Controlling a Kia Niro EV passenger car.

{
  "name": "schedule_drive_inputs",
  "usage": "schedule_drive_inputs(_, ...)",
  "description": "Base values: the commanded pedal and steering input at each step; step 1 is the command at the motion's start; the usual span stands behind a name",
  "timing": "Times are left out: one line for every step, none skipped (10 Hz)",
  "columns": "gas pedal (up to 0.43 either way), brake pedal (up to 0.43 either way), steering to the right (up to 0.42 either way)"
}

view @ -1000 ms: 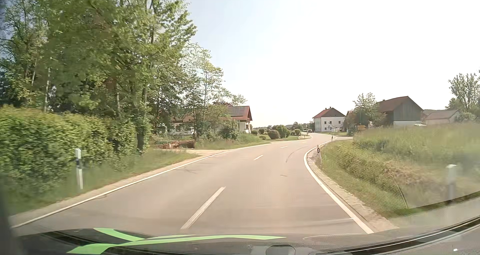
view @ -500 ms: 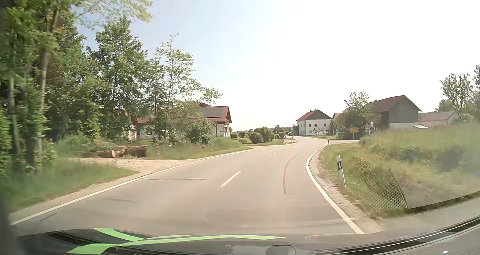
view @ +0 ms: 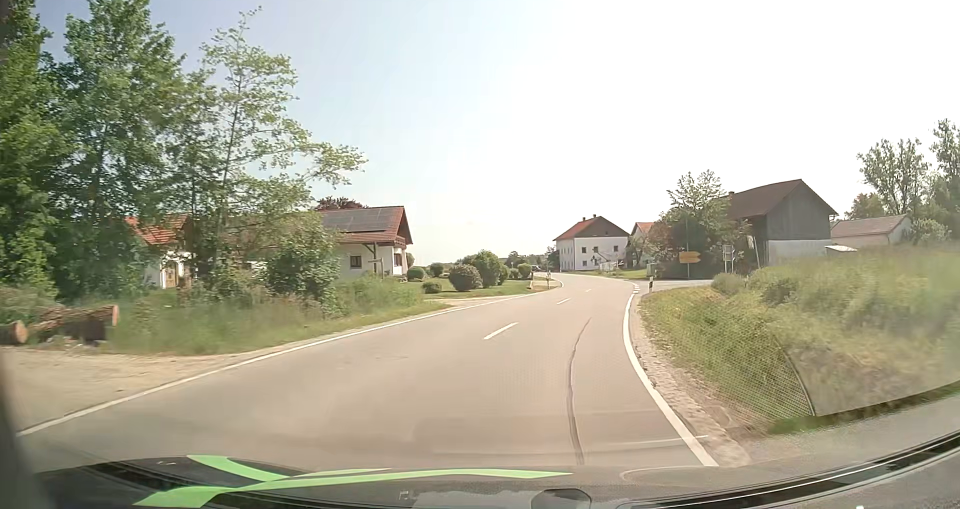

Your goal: Follow the waypoints while adhering to traffic rules and regulations

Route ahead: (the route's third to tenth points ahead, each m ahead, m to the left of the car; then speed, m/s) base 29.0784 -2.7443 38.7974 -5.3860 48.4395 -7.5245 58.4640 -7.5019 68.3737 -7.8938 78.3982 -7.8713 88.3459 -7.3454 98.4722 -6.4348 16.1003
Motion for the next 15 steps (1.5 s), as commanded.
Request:
schedule_drive_inputs(0.067, 0.0, 0.047)
schedule_drive_inputs(0.059, 0.0, 0.047)
schedule_drive_inputs(0.02, 0.0, 0.047)
schedule_drive_inputs(0.008, 0.0, 0.047)
schedule_drive_inputs(0.0, 0.0, 0.045)
schedule_drive_inputs(0.0, 0.0, 0.039)
schedule_drive_inputs(0.0, 0.0, 0.036)
schedule_drive_inputs(0.0, 0.0, 0.037)
schedule_drive_inputs(0.0, 0.0, 0.039)
schedule_drive_inputs(0.02, 0.0, 0.038)
schedule_drive_inputs(0.028, 0.0, 0.039)
schedule_drive_inputs(0.079, 0.0, 0.037)
schedule_drive_inputs(0.079, 0.0, 0.034)
schedule_drive_inputs(0.087, 0.0, 0.025)
schedule_drive_inputs(0.11, 0.0, 0.019)
